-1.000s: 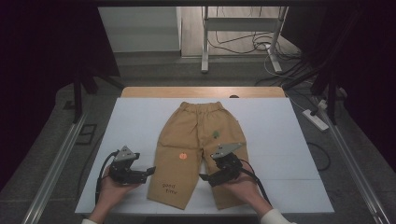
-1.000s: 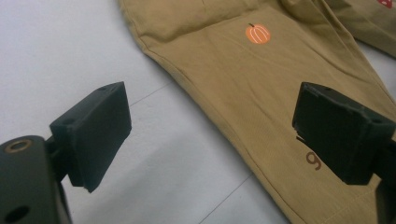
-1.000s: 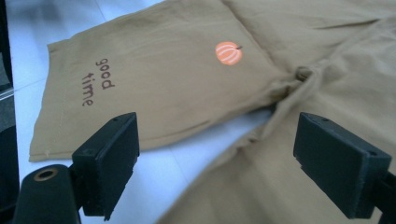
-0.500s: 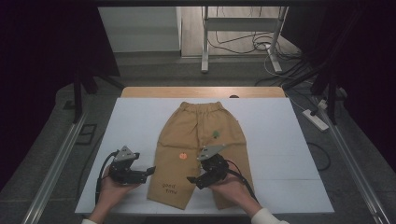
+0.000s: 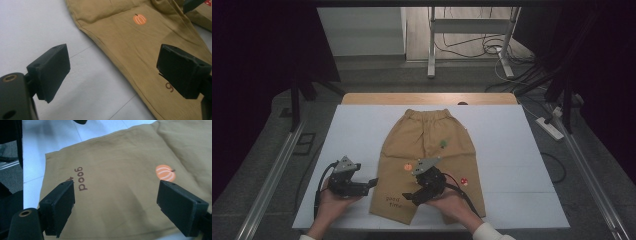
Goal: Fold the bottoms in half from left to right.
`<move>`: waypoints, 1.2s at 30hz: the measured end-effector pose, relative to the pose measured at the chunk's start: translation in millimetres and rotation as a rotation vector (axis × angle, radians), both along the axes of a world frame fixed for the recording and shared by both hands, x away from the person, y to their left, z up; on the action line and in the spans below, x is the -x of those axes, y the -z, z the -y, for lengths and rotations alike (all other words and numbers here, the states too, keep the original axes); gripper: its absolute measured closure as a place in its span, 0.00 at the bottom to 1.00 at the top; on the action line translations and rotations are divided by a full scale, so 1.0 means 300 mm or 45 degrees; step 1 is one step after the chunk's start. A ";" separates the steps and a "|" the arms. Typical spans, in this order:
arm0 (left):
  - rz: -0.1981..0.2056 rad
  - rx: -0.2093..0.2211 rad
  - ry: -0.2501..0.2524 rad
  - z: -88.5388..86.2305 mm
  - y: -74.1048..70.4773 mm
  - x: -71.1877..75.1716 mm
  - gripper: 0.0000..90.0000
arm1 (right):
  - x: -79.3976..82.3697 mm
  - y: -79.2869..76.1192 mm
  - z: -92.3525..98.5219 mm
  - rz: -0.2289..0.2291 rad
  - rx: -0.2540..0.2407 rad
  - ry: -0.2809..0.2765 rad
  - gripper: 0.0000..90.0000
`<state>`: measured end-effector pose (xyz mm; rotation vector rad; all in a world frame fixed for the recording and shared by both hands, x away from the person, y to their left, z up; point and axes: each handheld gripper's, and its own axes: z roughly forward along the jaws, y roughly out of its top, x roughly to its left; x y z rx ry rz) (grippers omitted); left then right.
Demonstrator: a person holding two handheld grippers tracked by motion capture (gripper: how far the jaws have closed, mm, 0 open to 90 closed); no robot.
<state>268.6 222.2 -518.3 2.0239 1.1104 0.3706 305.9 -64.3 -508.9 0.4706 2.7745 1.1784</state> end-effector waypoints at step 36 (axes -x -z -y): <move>-0.016 0.001 -0.013 -0.002 0.012 -0.020 0.13 | 0.097 0.047 -0.206 0.002 0.041 -0.154 0.16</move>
